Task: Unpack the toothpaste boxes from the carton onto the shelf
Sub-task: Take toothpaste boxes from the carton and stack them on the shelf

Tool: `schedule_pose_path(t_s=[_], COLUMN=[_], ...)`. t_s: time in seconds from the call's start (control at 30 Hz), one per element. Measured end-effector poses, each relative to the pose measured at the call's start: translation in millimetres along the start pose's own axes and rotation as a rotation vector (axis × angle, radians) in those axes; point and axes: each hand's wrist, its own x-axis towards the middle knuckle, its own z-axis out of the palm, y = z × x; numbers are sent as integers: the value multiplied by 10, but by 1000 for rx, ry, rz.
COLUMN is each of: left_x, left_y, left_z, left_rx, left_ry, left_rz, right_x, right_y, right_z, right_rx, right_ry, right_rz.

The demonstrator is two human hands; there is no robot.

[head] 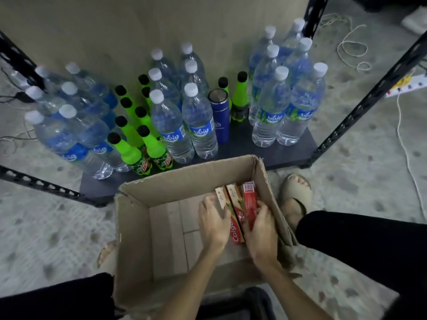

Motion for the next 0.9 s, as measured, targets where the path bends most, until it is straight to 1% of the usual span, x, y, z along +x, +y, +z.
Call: schedule_pose_path(t_s=[0.13,0.23,0.3,0.37,0.43,0.53,0.67,0.77,0.9], left_x=[103,253,336,401,470,658,1042,1268,1353], left_y=[-41,-74,-153,-260,-363,-433,-428,-419,-412], left_z=[227,337,398,454,483,509,576,552,496], left_rx=[117,161,163,191,268,409,697,856,908], left_ry=[-70,-143,-217,-277,-285,-301,-426,-523,-506], left_rz=[66,-5,-55,-8,116,370,727,870,965], right_x=[76,149,194,212,210,226,210,203,192], right_y=[-7,-7,12,32,55,75,103,104,106], right_z=[156,287,345,382,414,422,412,367,314], right_rx=[-78,-147,-201,-244,-279,-252,-199,-132,-74], right_ry=[-37,-29,-7,-19,-45,-55,-41,-59,-65], right_rz=[42,51,92,121,126,141,157,166,168])
